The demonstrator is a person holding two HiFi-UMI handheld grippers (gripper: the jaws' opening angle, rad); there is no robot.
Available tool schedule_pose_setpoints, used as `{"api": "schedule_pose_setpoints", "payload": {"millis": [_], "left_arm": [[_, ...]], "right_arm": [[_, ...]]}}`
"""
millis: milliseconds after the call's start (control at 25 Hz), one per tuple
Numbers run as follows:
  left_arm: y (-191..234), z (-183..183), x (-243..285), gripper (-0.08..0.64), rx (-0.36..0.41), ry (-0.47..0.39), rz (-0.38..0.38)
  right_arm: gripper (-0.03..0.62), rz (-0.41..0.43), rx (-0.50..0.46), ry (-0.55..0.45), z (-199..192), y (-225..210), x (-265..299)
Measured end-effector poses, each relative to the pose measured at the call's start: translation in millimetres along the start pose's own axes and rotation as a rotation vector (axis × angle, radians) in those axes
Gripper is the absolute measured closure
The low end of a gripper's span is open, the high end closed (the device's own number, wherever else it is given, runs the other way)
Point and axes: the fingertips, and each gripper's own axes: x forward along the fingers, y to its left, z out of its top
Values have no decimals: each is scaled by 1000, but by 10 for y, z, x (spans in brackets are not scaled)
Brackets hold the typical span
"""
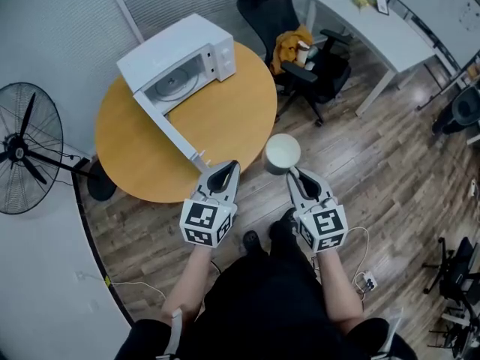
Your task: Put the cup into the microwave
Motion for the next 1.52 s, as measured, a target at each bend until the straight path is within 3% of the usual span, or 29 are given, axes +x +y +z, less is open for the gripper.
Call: {"api": "schedule_pose_setpoints", "payload": {"millis": [840, 1080, 1240, 1520], "left_arm": [[108, -15, 82, 563, -1, 13, 23], [330, 21, 301, 563, -2, 23, 66], [554, 80, 480, 563, -19, 27, 104], [902, 200, 837, 563, -37, 40, 175]], "right_arm": [[538, 44, 8, -10, 16, -28, 226], [538, 91, 22, -10, 89, -175, 588], [538, 119, -44, 2, 194, -242, 923], [538, 239, -17, 0, 385, -410, 1577]]}}
